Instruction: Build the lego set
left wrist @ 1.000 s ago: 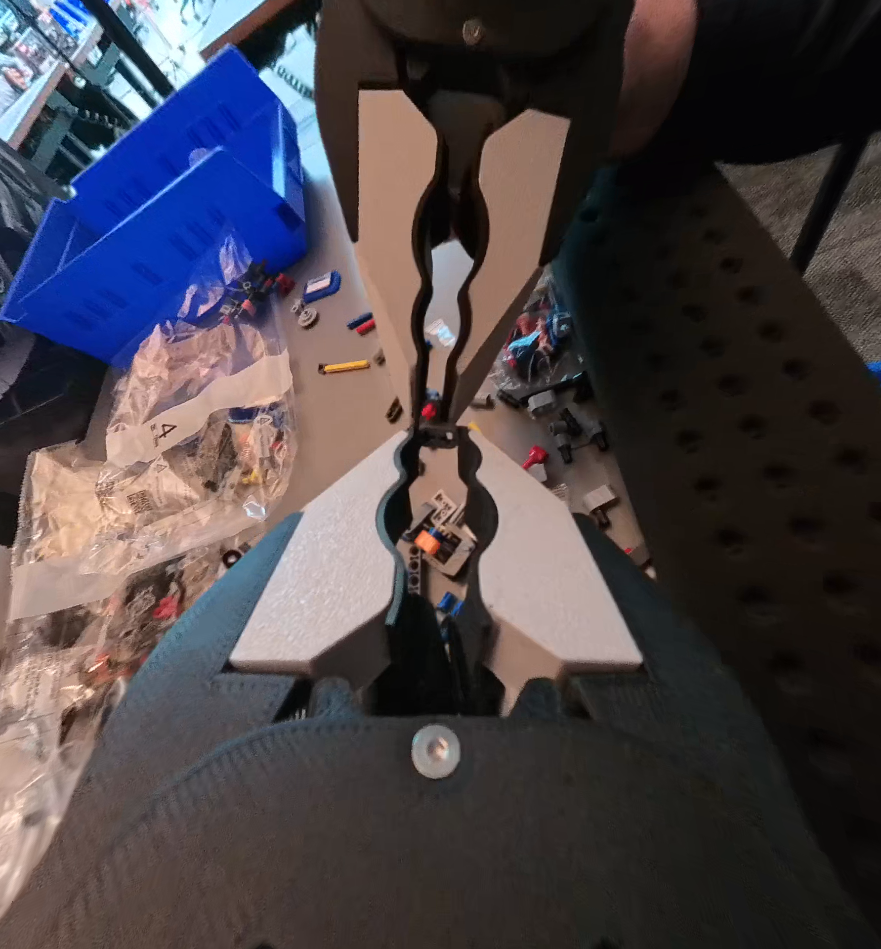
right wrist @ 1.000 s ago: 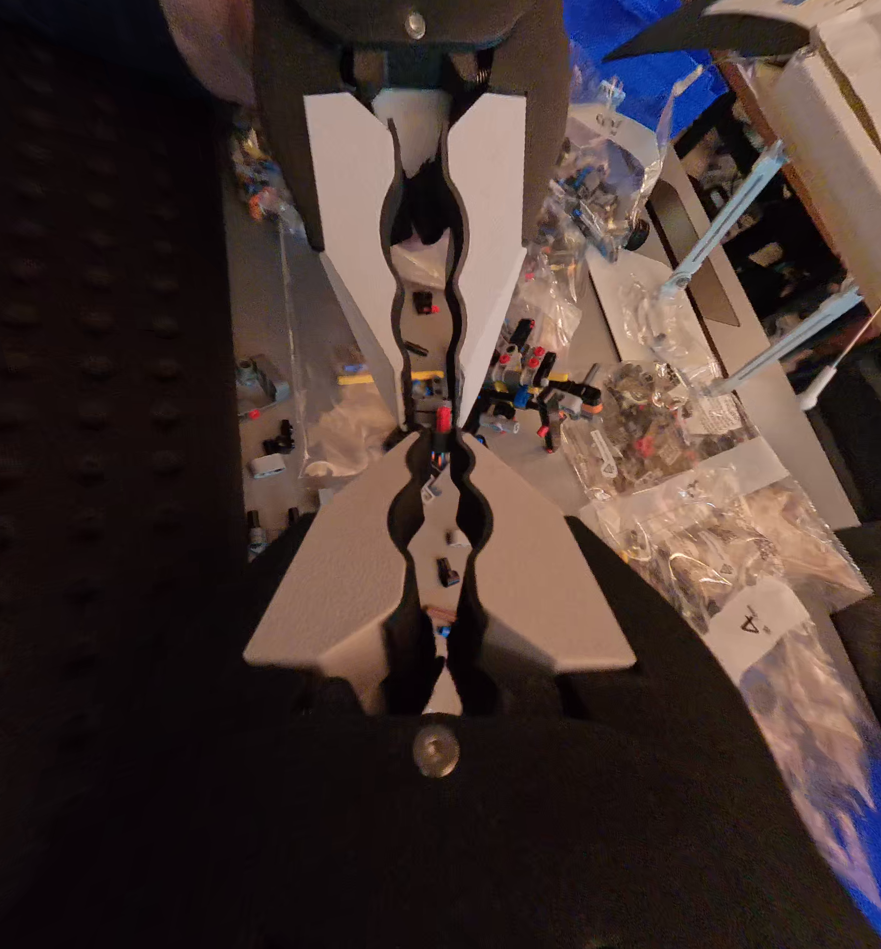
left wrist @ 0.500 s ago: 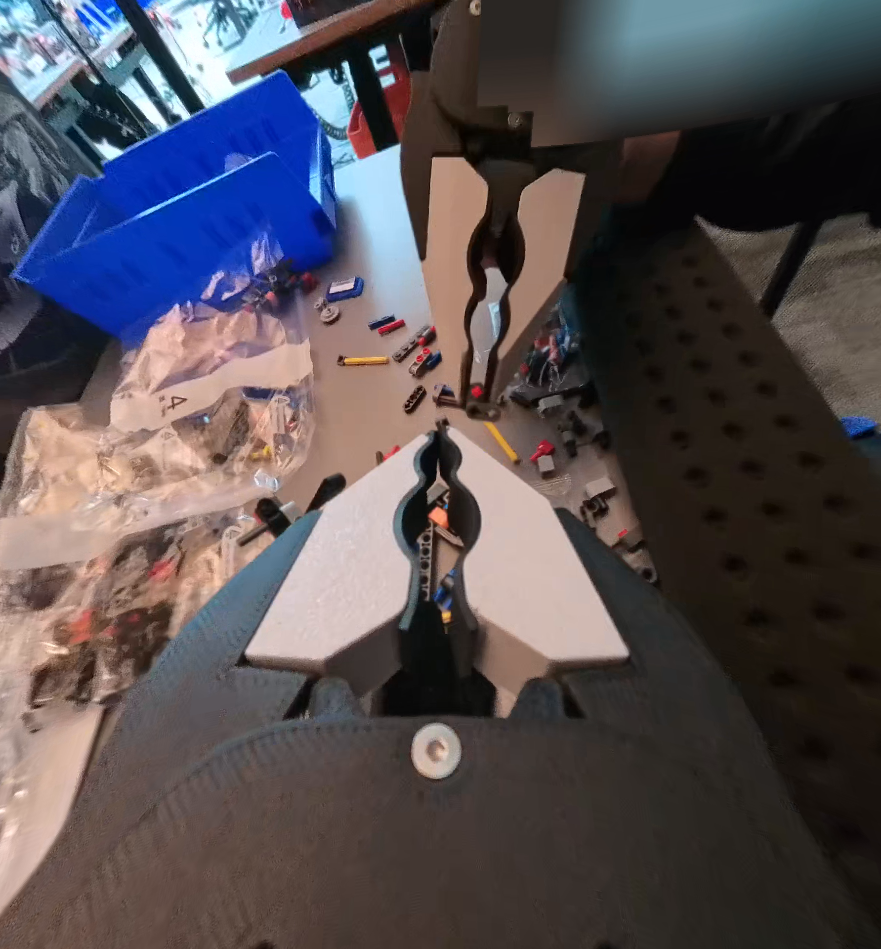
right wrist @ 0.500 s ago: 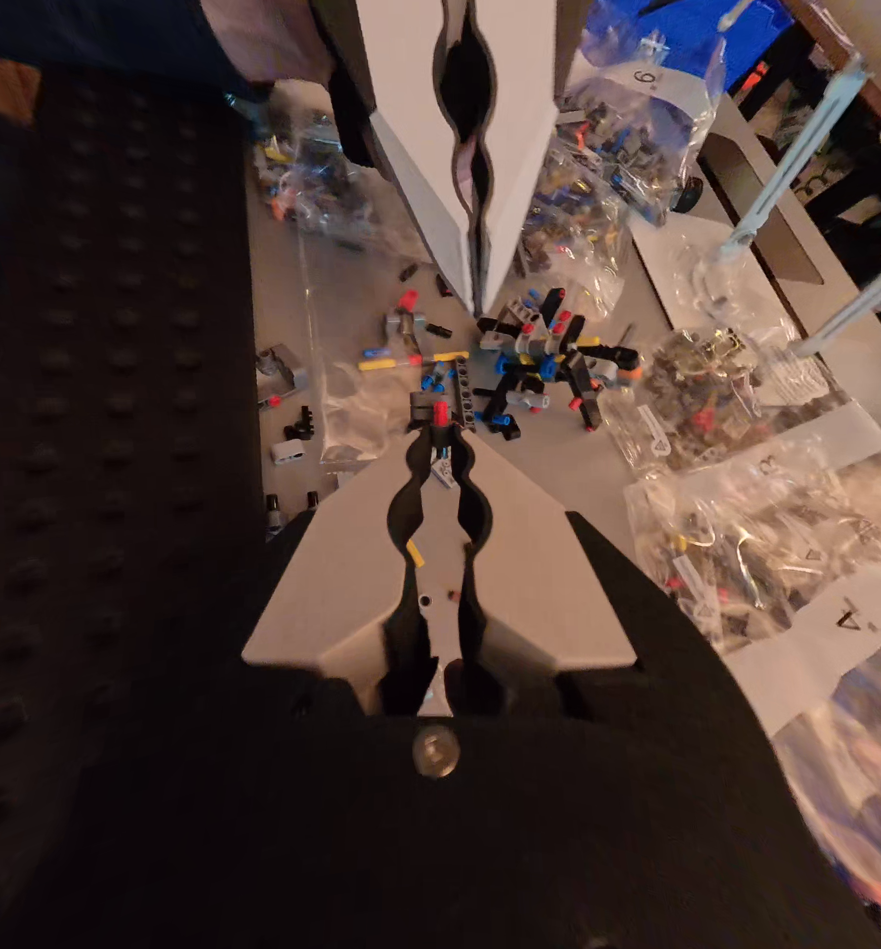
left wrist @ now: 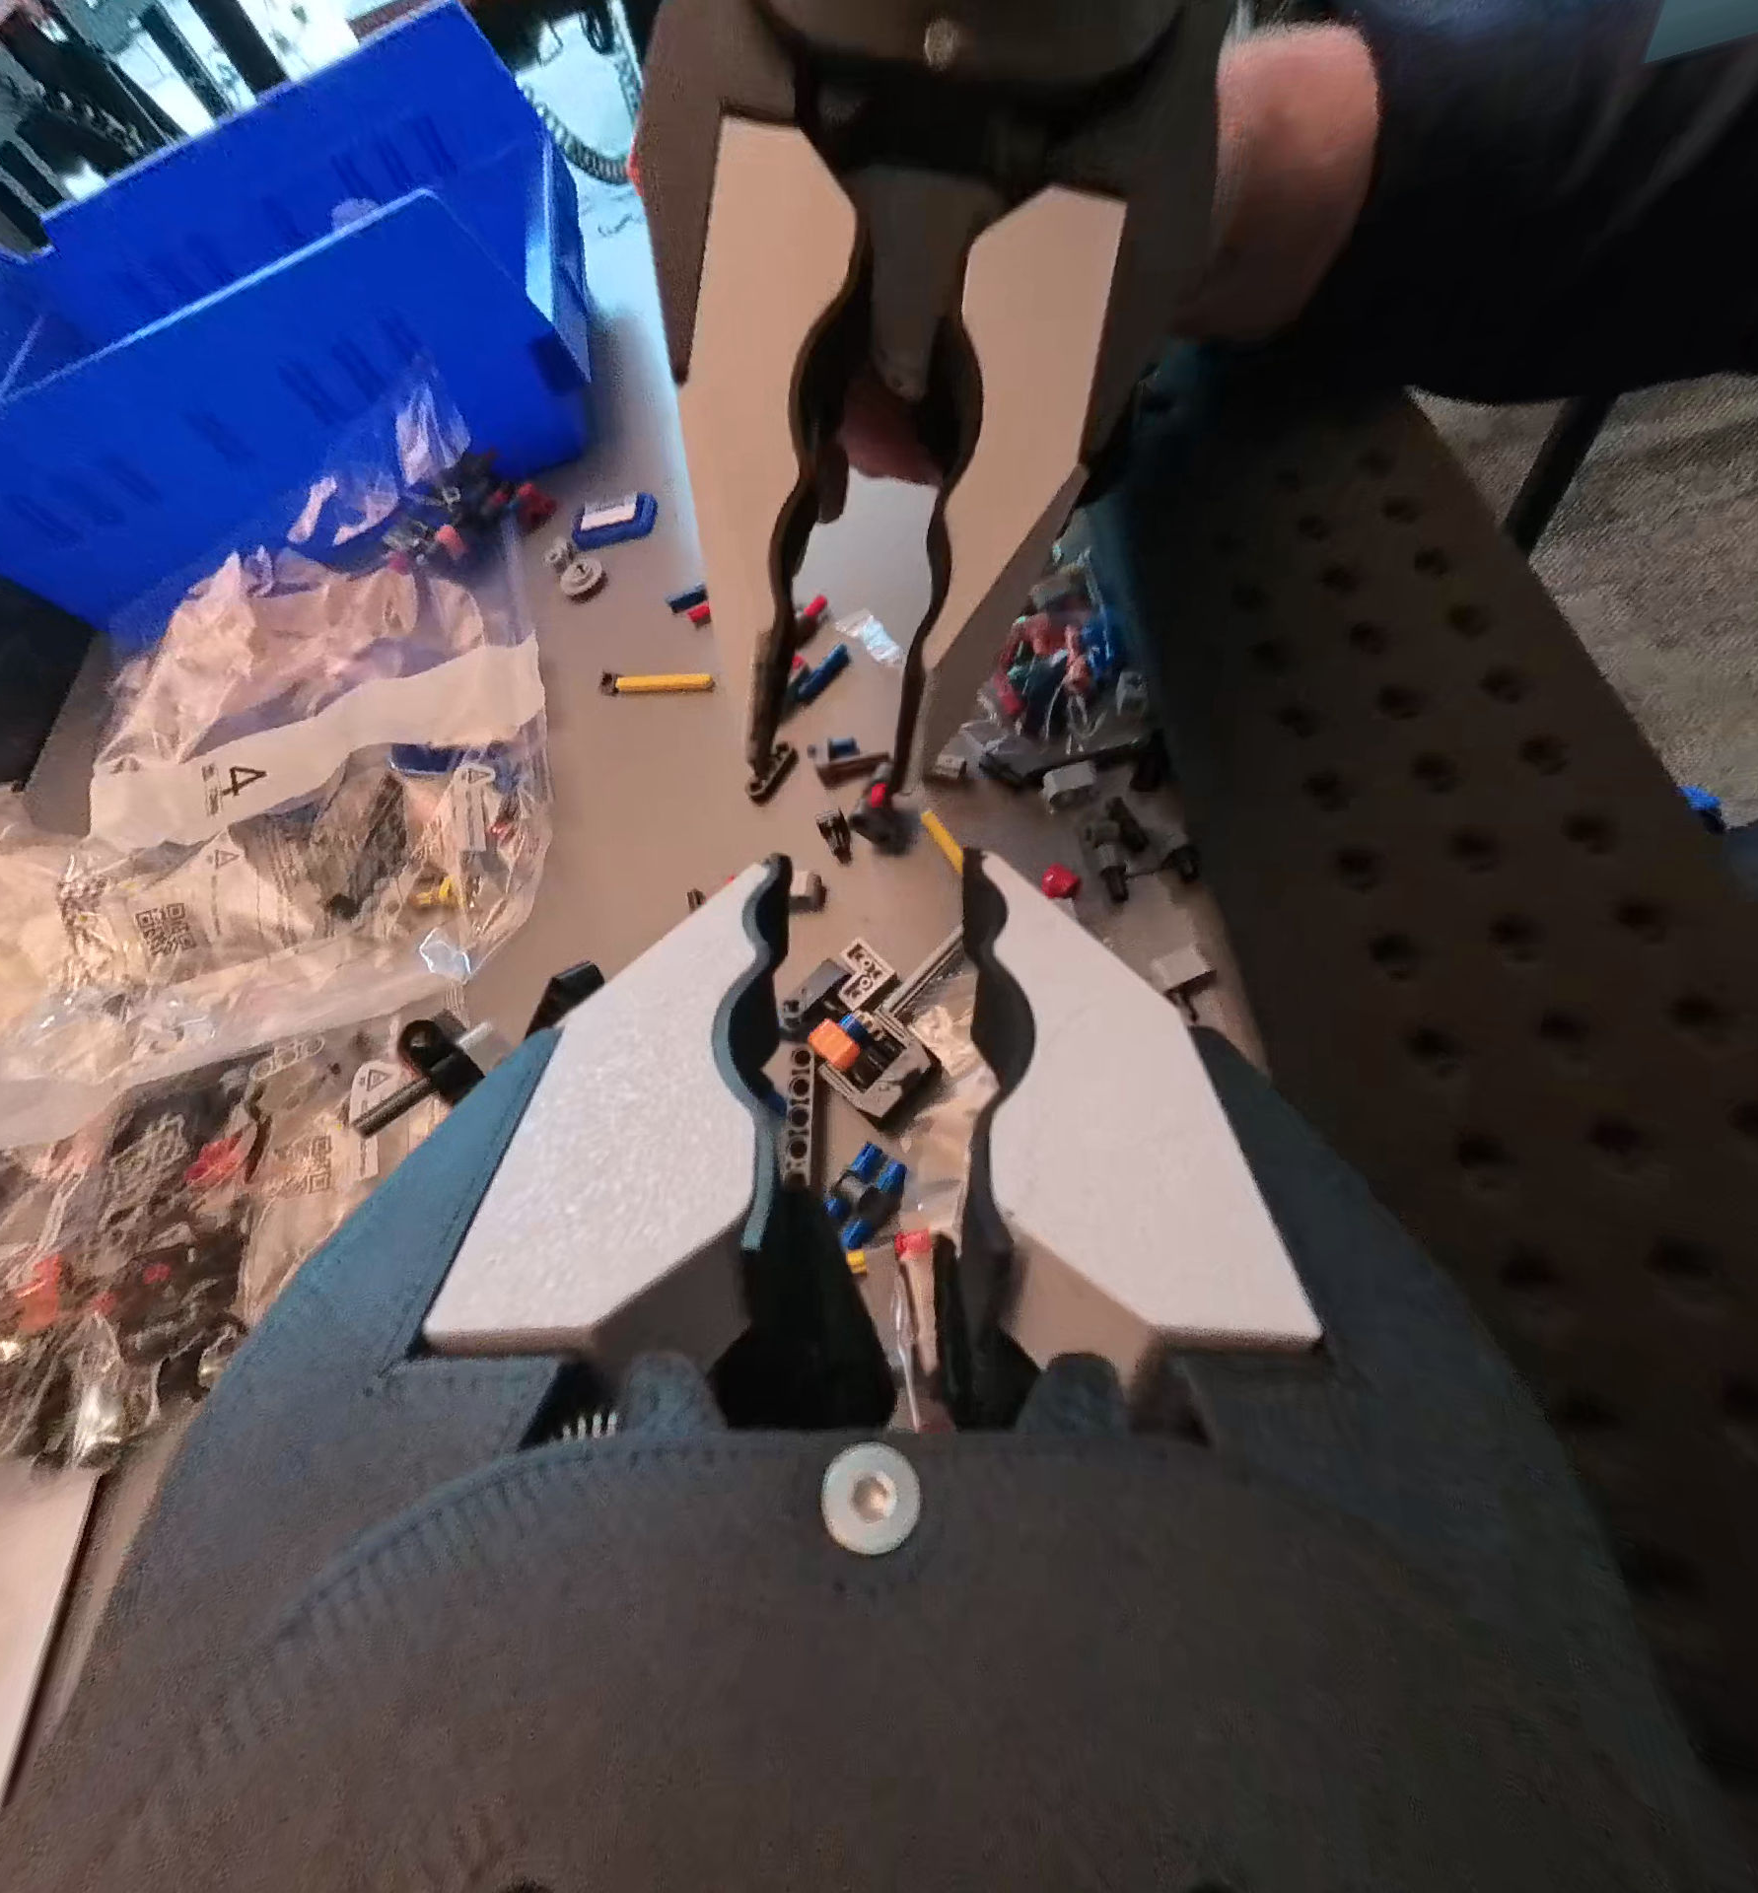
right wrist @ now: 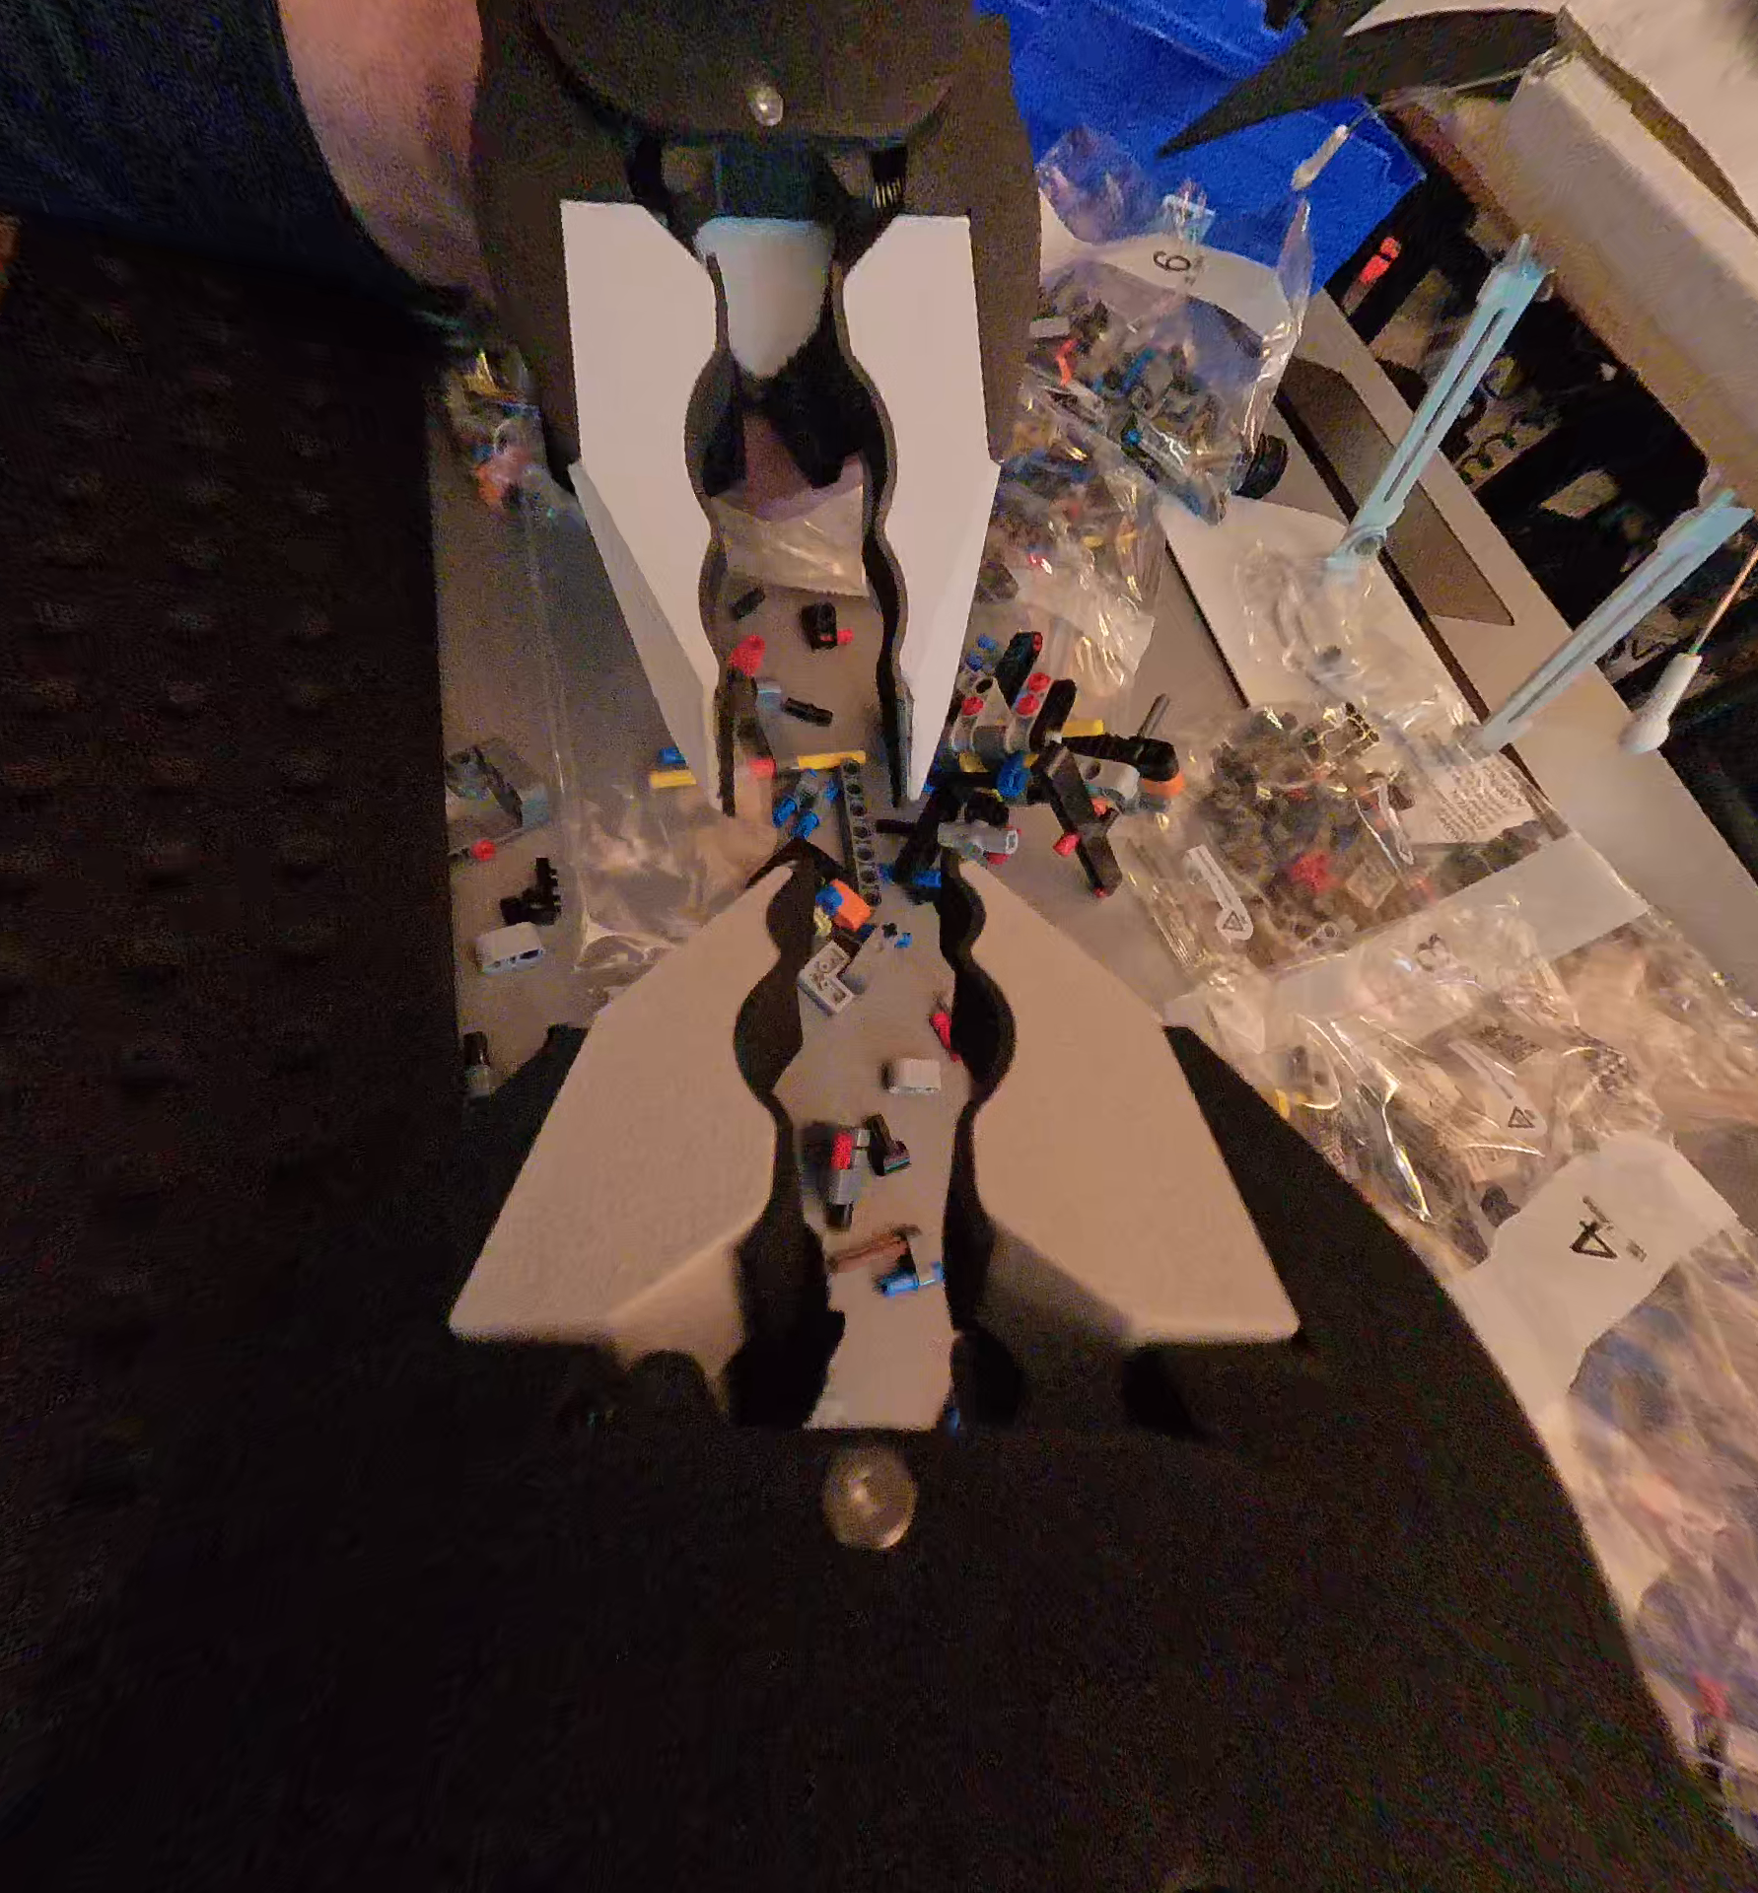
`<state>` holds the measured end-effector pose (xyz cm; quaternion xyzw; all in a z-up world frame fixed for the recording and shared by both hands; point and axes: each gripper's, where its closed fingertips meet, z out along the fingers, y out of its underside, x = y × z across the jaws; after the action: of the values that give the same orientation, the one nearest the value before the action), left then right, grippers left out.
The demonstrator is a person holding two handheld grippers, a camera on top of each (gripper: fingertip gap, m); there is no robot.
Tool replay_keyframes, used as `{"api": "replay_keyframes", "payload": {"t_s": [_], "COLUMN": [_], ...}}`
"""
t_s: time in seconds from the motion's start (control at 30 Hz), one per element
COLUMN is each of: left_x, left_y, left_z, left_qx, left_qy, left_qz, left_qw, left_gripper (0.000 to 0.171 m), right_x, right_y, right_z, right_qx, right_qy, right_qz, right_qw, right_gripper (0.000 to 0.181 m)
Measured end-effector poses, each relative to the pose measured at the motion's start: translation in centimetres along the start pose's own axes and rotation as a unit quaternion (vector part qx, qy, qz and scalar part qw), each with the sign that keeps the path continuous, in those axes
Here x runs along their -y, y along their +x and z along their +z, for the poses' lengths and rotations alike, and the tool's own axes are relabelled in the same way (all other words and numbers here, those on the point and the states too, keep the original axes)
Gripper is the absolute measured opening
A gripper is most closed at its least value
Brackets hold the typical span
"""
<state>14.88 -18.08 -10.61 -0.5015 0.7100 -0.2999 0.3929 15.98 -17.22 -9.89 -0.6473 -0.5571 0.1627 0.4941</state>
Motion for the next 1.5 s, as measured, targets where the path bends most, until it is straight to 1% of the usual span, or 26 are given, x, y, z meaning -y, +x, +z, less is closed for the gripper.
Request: {"api": "replay_keyframes", "payload": {"t_s": [0.07, 0.2, 0.23, 0.3, 0.33, 0.37, 0.4, 0.43, 0.5, 0.53, 0.57, 0.63, 0.7, 0.8, 0.87, 0.9, 0.93, 1.0, 1.07, 1.1, 1.13, 1.17, 1.27, 1.33, 1.4, 1.5], "left_x": [-0.1, -0.4, -0.5, -0.9, -1.2, -1.5, -1.6, -1.5, -1.7, -1.9, -2.0, -1.9, -2.1, -2.4, -2.6, -2.7, -2.8, -2.8, -3.0, -3.1, -3.1, -3.0, -3.2, -3.0, -2.7, -2.8], "left_y": [-0.4, -0.7, -0.8, -0.9, -1.0, -1.0, -0.9, -0.8, -0.5, -0.5, -0.3, -0.1, 0.0, 0.4, 0.5, 0.5, 0.5, 0.6, 0.6, 0.6, 0.5, 0.5, 0.4, 0.5, 0.4, 1.0], "left_z": [-0.3, -0.4, -0.3, -0.2, -0.1, 0.1, 0.2, 0.3, 0.5, 0.6, 0.7, 0.9, 1.1, 1.4, 1.4, 1.4, 1.4, 1.4, 1.5, 1.5, 1.5, 1.5, 1.4, 1.3, 1.2, 1.4], "left_qx": [0.005, 0.016, 0.018, 0.023, 0.024, 0.025, 0.026, 0.023, 0.018, 0.02, 0.016, 0.009, 0.009, 0.001, -0.003, -0.002, -0.002, -0.004, -0.003, -0.002, -0.002, -0.002, 0.001, -0.004, -0.006, -0.017], "left_qy": [0.001, -0.004, -0.009, -0.016, -0.023, -0.031, -0.034, -0.033, -0.039, -0.046, -0.05, -0.05, -0.062, -0.071, -0.076, -0.077, -0.078, -0.081, -0.088, -0.091, -0.09, -0.09, -0.092, -0.085, -0.077, -0.081], "left_qz": [-0.005, -0.008, -0.005, 0.0, 0.0, 0.002, 0.006, 0.008, 0.008, 0.013, 0.015, 0.016, 0.023, 0.027, 0.028, 0.028, 0.028, 0.027, 0.031, 0.032, 0.032, 0.031, 0.031, 0.023, 0.018, 0.024], "left_qw": [1.0, 1.0, 1.0, 1.0, 0.999, 0.999, 0.999, 0.999, 0.999, 0.999, 0.999, 0.999, 0.998, 0.997, 0.997, 0.997, 0.997, 0.996, 0.996, 0.995, 0.995, 0.996, 0.995, 0.996, 0.997, 0.996], "left_gripper": [0.034, 0.035, 0.037, 0.039, 0.041, 0.042, 0.042, 0.042, 0.044, 0.045, 0.045, 0.045, 0.045, 0.046, 0.046, 0.046, 0.046, 0.046, 0.045, 0.045, 0.045, 0.045, 0.045, 0.045, 0.045, 0.045], "right_x": [-0.1, -0.8, -1.1, -1.8, -2.0, -2.1, -2.5, -3.0, -3.8, -4.0, -4.5, -5.8, -6.7, -8.9, -10.8, -10.4, -10.6, -11.2, -11.4, -11.7, -12.1, -12.2, -10.9, -9.2, -6.9, -4.6], "right_y": [0.3, 2.1, 2.4, 3.4, 3.3, 3.2, 3.5, 3.9, 3.5, 2.8, 2.0, 0.8, -1.1, -3.8, -4.5, -4.5, -4.5, -3.8, -2.9, -1.9, -0.7, -0.1, 1.2, 0.6, -1.5, -4.9], "right_z": [-0.4, -1.7, -2.0, -2.1, -2.2, -2.3, -2.5, -2.8, -3.3, -3.7, -4.2, -5.2, -6.1, -6.5, -6.3, -5.9, -5.9, -5.7, -5.3, -5.3, -5.3, -5.3, -5.5, -5.8, -5.2, -3.1], "right_qx": [0.006, -0.003, -0.007, -0.037, -0.027, -0.024, -0.035, -0.045, -0.025, -0.003, 0.018, 0.045, 0.079, 0.105, 0.1, 0.1, 0.097, 0.083, 0.071, 0.052, 0.02, 0.012, -0.009, 0.005, 0.051, 0.121], "right_qy": [0.005, 0.019, 0.016, 0.006, 0.003, -0.001, -0.011, -0.024, -0.043, -0.052, -0.067, -0.103, -0.133, -0.211, -0.26, -0.245, -0.25, -0.26, -0.256, -0.263, -0.275, -0.279, -0.251, -0.234, -0.203, -0.179], "right_qz": [0.022, 0.074, 0.082, 0.093, 0.102, 0.106, 0.101, 0.104, 0.119, 0.123, 0.128, 0.157, 0.167, 0.163, 0.143, 0.146, 0.143, 0.132, 0.143, 0.141, 0.128, 0.121, 0.129, 0.124, 0.112, 0.097], "right_qw": [1.0, 0.997, 0.997, 0.995, 0.994, 0.994, 0.994, 0.993, 0.992, 0.991, 0.989, 0.981, 0.974, 0.958, 0.95, 0.953, 0.953, 0.953, 0.953, 0.953, 0.953, 0.953, 0.959, 0.964, 0.971, 0.972], "right_gripper": [0.021, 0.029, 0.028, 0.032, 0.023, 0.009, 0.0, 0.0, 0.0, 0.0, 0.002, 0.035, 0.037, 0.04, 0.041, 0.037, 0.032, 0.015, 0.014, 0.015, 0.019, 0.023, 0.031, 0.033, 0.032, 0.033]}}
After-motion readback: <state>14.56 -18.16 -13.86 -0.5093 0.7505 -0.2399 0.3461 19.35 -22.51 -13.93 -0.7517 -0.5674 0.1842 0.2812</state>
